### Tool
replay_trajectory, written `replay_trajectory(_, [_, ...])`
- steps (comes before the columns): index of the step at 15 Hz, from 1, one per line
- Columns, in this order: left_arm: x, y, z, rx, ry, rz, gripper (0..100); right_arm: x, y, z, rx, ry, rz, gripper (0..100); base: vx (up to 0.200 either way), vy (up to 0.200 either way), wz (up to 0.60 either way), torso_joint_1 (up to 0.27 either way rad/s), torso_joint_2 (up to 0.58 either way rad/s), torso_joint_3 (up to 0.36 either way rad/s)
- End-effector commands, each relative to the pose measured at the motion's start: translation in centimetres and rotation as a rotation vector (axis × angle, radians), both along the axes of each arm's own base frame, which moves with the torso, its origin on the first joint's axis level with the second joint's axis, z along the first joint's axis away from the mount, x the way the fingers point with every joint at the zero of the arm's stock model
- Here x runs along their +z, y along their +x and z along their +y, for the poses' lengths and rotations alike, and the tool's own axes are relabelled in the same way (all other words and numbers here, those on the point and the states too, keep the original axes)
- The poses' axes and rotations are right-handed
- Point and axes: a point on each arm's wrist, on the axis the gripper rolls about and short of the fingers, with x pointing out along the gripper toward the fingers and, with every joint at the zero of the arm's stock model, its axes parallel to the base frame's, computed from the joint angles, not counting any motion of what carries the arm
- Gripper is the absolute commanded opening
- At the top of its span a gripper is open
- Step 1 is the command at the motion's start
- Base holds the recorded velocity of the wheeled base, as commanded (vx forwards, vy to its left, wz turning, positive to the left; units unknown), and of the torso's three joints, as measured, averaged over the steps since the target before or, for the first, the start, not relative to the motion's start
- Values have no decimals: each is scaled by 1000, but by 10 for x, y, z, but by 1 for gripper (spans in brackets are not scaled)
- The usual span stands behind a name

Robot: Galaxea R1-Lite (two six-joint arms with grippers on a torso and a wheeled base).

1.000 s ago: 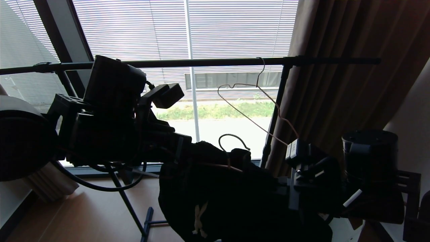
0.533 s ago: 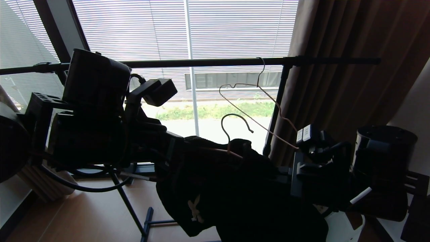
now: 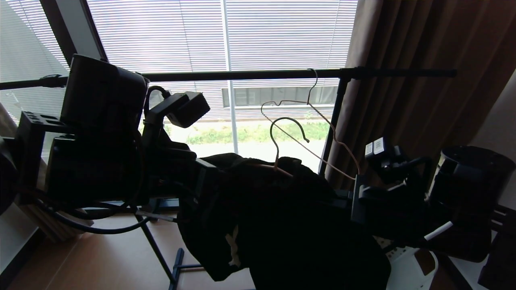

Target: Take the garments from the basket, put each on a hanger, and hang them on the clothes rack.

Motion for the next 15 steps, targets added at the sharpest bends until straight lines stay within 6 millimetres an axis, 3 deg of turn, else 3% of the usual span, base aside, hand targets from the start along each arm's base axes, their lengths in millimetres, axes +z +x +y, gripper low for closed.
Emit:
replay_trajectory(1, [-3,-2,-2,-15,8,5,0,-1,0,0,-1,7,0,0,0,0,0,0,0,0])
replay_trajectory(15, [-10,-1,-8,-80,-58,-26,0,-4,1,1,4,58,-53,0,0,0,0,0,0,0])
